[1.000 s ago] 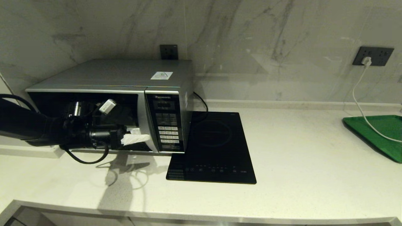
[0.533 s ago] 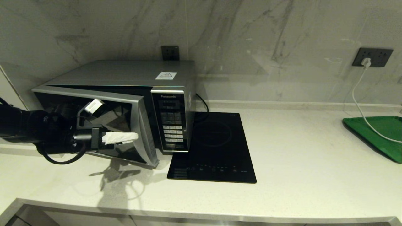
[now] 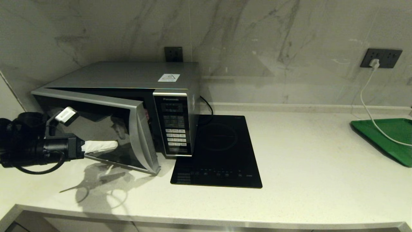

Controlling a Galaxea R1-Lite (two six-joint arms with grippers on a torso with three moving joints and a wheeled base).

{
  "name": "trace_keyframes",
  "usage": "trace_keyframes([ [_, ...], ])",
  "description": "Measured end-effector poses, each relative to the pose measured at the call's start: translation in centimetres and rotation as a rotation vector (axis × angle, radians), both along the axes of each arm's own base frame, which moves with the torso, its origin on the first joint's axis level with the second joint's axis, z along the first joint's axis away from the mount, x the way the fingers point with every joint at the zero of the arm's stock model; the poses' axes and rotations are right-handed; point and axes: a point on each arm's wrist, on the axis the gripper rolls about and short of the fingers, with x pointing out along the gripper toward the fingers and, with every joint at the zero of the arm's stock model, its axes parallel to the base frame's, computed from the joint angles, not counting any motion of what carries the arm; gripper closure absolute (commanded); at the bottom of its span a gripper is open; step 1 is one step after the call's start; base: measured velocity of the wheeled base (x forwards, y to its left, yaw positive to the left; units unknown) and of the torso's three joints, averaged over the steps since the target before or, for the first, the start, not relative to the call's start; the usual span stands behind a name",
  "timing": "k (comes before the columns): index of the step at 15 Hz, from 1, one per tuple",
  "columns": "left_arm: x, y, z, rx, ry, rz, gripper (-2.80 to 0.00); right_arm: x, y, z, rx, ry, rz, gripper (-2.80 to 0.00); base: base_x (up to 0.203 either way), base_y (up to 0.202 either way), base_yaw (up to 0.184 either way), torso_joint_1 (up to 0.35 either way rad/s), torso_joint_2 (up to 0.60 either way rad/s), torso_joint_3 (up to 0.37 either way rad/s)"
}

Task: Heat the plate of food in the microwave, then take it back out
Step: Open the microwave oven

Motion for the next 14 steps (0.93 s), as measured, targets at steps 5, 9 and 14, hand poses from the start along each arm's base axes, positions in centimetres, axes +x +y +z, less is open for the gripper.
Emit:
trace_keyframes([
  [5, -3.2, 4.8, 0.8, 0.067, -0.013, 0.199, 0.00, 0.0, 0.0, 0.0, -0.001, 0.000, 0.000, 0.00, 0.000, 0.000, 0.000, 0.000, 0.00, 0.000],
  [9, -8.1, 3.8, 4.0, 0.138, -0.072, 0.277, 0.00, 0.0, 0.0, 0.0, 0.000, 0.000, 0.000, 0.00, 0.000, 0.000, 0.000, 0.000, 0.00, 0.000],
  [14, -11.6, -2.3, 10.8, 0.312, -0.090, 0.334, 0.00, 0.0, 0.0, 0.0, 0.000, 0.000, 0.000, 0.00, 0.000, 0.000, 0.000, 0.000, 0.00, 0.000],
])
